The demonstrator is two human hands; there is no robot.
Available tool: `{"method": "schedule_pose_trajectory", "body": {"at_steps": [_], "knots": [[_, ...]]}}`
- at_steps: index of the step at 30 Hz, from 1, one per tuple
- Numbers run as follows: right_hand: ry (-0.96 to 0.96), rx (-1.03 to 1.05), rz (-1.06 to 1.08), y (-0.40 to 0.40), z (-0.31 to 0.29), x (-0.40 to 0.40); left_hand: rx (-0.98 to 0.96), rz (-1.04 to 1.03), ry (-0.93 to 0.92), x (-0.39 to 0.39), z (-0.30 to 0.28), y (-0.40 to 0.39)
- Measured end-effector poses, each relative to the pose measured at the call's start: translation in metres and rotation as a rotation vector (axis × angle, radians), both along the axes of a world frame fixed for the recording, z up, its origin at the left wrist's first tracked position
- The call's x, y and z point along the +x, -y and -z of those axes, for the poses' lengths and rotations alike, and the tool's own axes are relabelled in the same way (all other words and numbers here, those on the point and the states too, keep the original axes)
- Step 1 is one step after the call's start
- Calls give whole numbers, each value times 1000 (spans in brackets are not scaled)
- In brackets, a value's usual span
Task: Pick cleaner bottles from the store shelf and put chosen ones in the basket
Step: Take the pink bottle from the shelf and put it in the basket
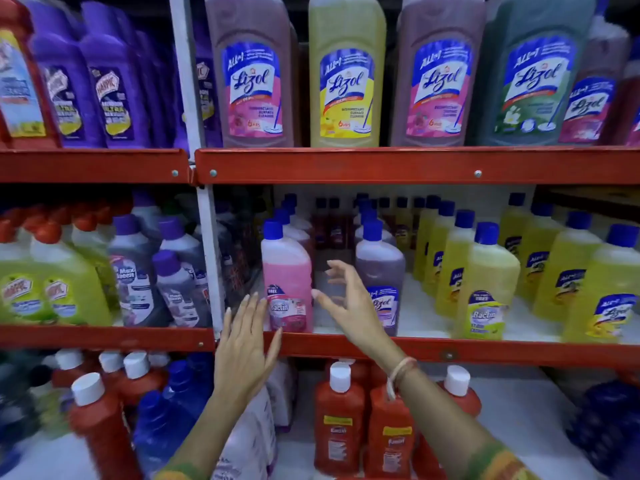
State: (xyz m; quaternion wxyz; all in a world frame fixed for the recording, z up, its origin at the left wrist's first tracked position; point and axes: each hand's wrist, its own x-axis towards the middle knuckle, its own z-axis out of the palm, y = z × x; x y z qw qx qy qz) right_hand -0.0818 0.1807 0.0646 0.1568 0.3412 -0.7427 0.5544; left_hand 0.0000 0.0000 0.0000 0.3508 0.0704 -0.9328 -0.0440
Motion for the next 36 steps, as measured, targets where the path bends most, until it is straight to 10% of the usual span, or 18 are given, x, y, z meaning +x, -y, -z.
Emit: {"method": "schedule_pose_trajectory", "body": {"at_steps": [10,28,36], "knots": [[476,-45,-118,68,21,-20,-47,37,147,-3,29,34],[-397,52,681,-8,-19,48,9,123,171,-25,19,-37],[18,-246,22,-60,-35,59,11,119,171,-27,28,-46]]}}
